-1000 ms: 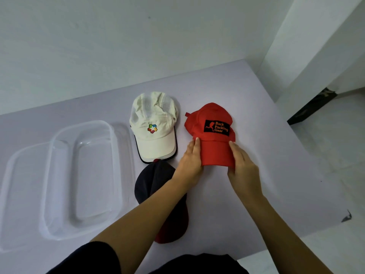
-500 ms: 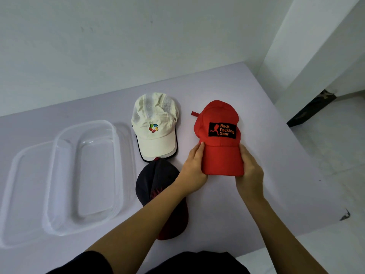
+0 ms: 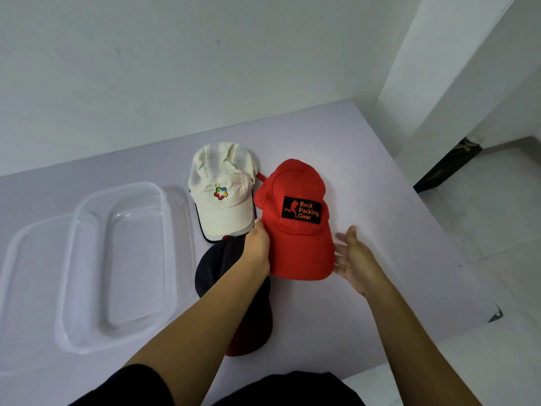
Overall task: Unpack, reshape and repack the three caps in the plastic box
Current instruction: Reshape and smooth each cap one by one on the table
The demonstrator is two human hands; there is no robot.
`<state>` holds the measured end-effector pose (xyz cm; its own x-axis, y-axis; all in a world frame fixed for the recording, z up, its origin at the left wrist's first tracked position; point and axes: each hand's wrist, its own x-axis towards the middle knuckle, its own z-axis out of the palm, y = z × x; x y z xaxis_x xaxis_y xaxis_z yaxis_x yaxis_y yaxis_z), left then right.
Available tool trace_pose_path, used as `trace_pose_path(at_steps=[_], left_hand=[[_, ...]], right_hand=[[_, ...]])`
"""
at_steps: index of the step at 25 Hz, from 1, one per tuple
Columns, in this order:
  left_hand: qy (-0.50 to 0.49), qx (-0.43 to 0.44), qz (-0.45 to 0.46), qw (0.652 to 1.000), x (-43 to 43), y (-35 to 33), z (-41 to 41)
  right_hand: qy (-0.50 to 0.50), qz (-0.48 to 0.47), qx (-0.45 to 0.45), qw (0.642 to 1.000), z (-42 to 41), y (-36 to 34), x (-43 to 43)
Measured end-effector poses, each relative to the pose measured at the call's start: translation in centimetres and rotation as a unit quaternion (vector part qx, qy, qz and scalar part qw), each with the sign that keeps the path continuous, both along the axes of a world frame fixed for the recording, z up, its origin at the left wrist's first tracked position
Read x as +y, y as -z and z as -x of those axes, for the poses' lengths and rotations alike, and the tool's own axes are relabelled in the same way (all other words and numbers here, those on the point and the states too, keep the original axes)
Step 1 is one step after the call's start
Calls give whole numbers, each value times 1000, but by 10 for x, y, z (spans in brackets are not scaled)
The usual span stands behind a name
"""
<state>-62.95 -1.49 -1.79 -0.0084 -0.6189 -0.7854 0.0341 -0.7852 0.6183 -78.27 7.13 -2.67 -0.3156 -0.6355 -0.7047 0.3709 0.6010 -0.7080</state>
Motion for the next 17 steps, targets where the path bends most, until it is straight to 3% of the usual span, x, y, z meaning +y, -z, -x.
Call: trace_pose_path(at_steps=[2,5,9,13,17], left_hand=[[11,14,20,1000,4,-5,3],[-22,60,28,998,9,-13,10],[-61,160,3,985,8,-19,11],[-45,156,-39,986,13,-22,8],[-84,154,-27,984,12,-15,5]], right_hand=[[23,-28,-62,997,-6,-11,-13],[115,14,-15,993,-18,-26,-30],[129,16,-20,991,-27,-26,-38],[132,-11,-124,983,-33,-23,-37],[142,8,-68,988,-30,-21,-35]])
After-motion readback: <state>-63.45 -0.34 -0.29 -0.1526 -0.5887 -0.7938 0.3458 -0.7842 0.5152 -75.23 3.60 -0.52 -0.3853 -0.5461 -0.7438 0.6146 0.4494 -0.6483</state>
